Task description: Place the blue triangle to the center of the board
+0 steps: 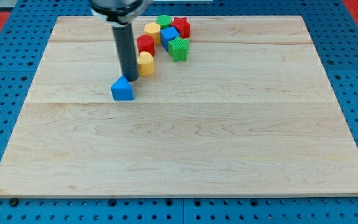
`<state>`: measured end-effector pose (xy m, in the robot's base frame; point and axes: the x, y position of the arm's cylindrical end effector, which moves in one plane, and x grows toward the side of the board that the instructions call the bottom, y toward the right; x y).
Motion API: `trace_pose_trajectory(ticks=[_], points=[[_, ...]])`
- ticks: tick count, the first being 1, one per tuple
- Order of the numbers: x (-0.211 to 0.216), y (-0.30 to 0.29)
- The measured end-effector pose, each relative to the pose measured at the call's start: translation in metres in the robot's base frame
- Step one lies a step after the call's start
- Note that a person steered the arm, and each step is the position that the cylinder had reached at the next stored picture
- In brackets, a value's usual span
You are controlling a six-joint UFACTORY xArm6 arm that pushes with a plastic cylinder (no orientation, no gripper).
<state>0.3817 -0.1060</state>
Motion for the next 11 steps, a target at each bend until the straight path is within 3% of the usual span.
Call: trace_pose_trajectory(ticks=[3,5,6,10,11], points=[[-0.026,0.028],[-0.033,-0.087],[0.001,-0.091],[0.030,0.011],[0.044,0.012]])
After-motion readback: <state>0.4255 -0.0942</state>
